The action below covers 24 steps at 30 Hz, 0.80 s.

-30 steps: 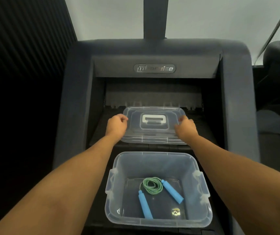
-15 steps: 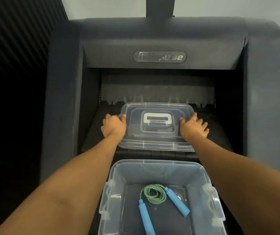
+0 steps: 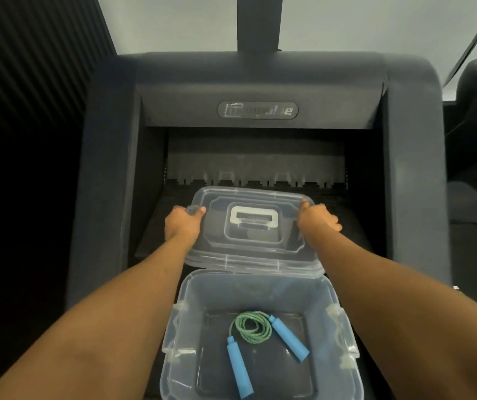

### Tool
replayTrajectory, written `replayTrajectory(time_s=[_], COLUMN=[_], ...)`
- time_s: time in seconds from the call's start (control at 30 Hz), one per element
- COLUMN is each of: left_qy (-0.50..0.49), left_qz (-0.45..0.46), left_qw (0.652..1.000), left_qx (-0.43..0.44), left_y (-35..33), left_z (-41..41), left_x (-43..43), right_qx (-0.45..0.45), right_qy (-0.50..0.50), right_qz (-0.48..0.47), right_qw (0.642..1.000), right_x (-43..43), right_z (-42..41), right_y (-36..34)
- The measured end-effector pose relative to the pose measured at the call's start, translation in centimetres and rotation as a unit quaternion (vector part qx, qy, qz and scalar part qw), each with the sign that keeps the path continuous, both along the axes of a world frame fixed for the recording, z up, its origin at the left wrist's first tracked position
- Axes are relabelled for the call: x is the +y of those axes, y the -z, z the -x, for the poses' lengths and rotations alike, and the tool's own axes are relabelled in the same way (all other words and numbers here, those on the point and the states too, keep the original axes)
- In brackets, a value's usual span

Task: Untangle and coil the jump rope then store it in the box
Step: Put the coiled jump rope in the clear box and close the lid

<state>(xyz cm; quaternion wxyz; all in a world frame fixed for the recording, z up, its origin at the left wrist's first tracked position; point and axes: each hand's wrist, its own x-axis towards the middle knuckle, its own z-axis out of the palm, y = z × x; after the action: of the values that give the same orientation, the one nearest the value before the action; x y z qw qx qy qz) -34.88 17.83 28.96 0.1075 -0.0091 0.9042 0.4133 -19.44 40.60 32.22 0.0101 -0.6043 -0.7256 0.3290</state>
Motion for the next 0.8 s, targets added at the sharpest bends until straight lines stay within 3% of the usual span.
replayTrajectory(time_s=[0.13,0.43,0.8], left_qy=[0.015,0.039,0.036], left_qz=[0.019,0.074,0.052], left_qw=[1.000,0.996,0.998], left_qx=[0.001,0.044,-0.003], left_y=[-0.3,-0.6,1.7], left_z=[-2.4,-9.4,-16.0], left_x=[-2.3,-6.8,-11.1], right_qx=[0.006,-0.004,-0.027], right_qy=[0.030,-0.004,-0.002], right_qz=[0.017,-0.005,-0.002], right_qw=[0.999,1.000,1.000], right_x=[-1.0,-5.4,-9.4], right_z=[-3.2,-9.1,-15.4], right_y=[-0.7,-0.4,2.7])
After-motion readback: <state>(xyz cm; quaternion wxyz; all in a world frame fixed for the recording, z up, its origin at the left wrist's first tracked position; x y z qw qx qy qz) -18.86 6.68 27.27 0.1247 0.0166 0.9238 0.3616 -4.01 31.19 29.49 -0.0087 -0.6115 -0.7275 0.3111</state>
